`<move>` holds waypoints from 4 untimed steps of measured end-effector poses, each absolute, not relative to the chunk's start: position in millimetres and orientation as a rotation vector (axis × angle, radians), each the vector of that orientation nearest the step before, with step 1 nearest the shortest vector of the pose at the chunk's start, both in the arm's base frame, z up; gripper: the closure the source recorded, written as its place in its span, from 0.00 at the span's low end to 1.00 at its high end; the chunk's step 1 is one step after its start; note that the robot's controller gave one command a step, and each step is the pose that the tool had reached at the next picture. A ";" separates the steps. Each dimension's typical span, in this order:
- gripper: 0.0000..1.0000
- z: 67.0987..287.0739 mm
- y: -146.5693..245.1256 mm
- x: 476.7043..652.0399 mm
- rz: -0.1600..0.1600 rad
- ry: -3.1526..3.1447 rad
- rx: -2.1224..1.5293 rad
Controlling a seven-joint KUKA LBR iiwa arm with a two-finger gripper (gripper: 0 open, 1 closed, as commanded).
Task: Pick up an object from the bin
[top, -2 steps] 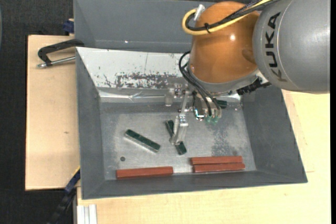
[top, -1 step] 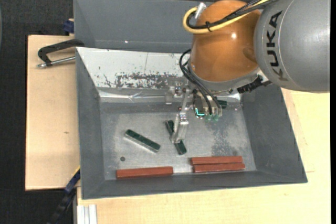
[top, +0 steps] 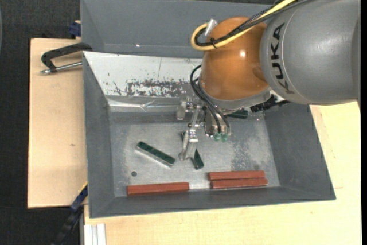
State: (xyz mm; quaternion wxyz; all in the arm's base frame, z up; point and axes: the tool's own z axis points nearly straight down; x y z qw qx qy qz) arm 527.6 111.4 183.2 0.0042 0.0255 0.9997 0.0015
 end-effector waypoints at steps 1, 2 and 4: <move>0.00 114.1 100.9 520.8 0.004 3.134 0.141; 0.00 74.4 123.6 515.0 0.000 3.133 0.237; 1.00 70.7 126.2 537.2 0.004 3.130 0.226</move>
Offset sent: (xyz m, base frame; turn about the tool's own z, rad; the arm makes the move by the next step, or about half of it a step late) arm -0.0146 0.0172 -0.1132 0.1002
